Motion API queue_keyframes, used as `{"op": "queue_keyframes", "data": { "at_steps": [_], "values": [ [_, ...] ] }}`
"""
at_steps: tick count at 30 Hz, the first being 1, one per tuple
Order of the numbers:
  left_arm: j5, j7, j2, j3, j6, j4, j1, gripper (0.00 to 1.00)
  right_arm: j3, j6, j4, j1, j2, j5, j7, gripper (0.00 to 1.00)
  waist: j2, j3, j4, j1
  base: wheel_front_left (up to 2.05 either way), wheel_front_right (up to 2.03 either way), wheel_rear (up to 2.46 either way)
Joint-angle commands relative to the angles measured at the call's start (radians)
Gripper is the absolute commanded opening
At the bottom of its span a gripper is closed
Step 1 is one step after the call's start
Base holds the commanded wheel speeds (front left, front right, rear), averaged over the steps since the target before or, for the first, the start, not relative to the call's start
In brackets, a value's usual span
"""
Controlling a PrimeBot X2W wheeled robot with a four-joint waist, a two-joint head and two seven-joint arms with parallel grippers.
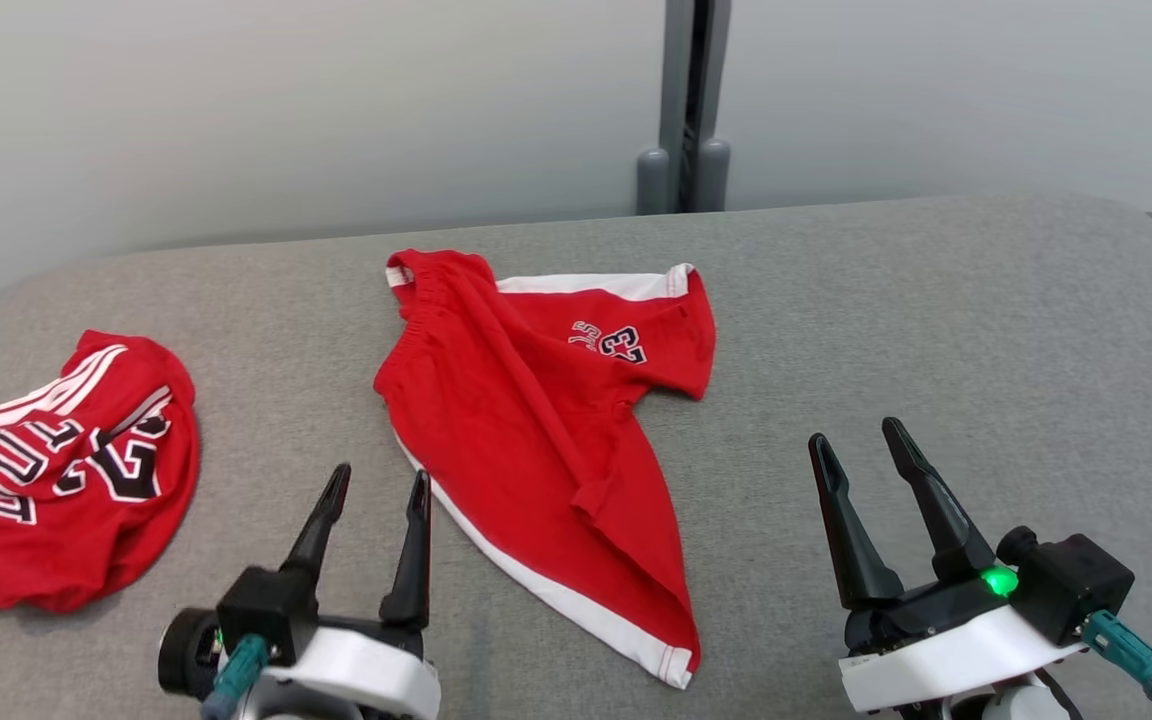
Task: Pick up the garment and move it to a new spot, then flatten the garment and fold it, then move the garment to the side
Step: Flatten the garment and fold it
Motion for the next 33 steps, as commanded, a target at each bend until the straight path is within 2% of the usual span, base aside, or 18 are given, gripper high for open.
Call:
{"op": "queue_keyframes", "data": {
  "at_steps": [1, 13, 18, 23, 29, 33],
  "values": [
    [0.015, -0.003, -0.007, 0.013, -0.01, -0.017, 0.012, 1.0, -0.001, 0.0, 0.008, 0.001, -0.004, -0.01, -0.002, 1.0, -0.0001, 0.003, 0.017, 0.0, 0.0, 0.0, 0.0],
    [0.068, -0.003, -0.051, 0.056, -0.043, -0.046, 0.045, 1.0, 0.013, 0.0, 0.04, -0.011, -0.005, -0.036, -0.002, 1.0, -0.0001, 0.013, 0.052, 0.0, 0.0, 0.0, 0.0],
    [0.072, -0.003, -0.055, 0.049, -0.052, -0.044, 0.031, 1.0, 0.079, 0.0, 0.097, -0.034, -0.016, -0.033, -0.002, 1.0, -0.0001, 0.025, 0.078, 0.0, 0.0, 0.0, 0.0],
    [0.043, -0.003, -0.055, 0.009, -0.043, -0.042, 0.015, 1.0, 0.166, 0.0, 0.256, -0.115, -0.031, -0.095, -0.002, 1.0, -0.0001, 0.052, 0.125, 0.0, 0.0, 0.0, 0.0],
    [0.024, -0.003, -0.055, -0.036, -0.032, -0.036, -0.009, 1.0, 0.2, 0.0, 0.471, -0.212, -0.022, -0.116, 0.004, 1.0, -0.0001, 0.082, 0.195, 0.0, 0.0, 0.0, 0.0],
    [0.016, -0.003, -0.055, -0.049, -0.023, -0.033, -0.01, 1.0, 0.185, 0.0, 0.578, -0.252, -0.02, -0.126, 0.0, 1.0, -0.0001, 0.089, 0.228, 0.0, 0.0, 0.0, 0.0]
  ]
}}
